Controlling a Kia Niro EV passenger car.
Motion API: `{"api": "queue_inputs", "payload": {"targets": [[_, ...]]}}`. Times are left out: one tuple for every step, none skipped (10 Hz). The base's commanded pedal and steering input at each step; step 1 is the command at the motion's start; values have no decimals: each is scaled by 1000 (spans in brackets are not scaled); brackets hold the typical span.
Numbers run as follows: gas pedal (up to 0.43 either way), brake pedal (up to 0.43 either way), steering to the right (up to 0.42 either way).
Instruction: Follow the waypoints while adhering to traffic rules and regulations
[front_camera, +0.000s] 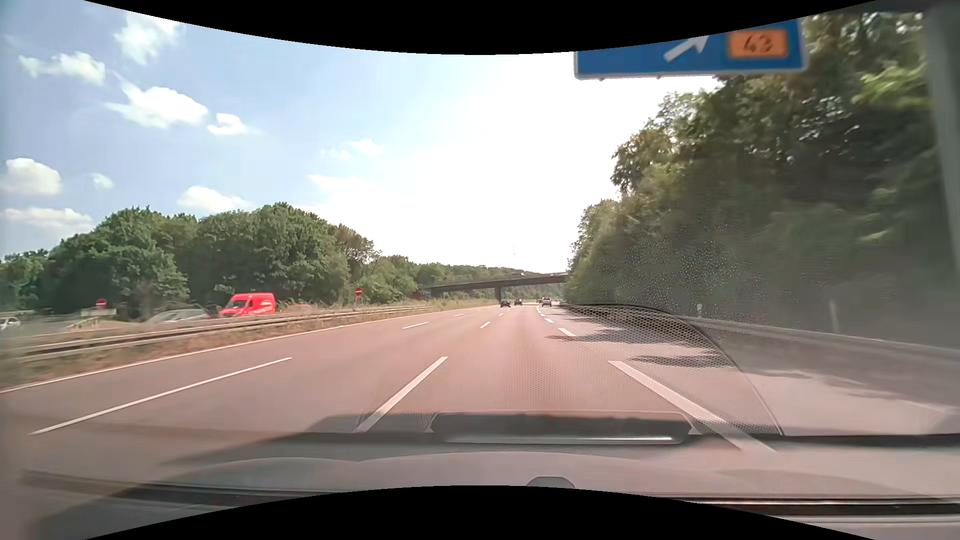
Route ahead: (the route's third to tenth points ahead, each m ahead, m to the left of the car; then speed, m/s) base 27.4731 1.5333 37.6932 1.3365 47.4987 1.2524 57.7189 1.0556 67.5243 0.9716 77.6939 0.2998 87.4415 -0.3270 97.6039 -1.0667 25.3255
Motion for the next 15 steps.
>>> {"api": "queue_inputs", "payload": {"targets": [[248,0,2],[287,0,1],[287,0,1],[299,0,1],[299,0,1],[299,0,1],[319,0,1],[331,0,1],[331,0,1],[331,0,1],[331,0,1],[331,0,1],[331,0,1],[331,0,2],[339,0,1]]}}
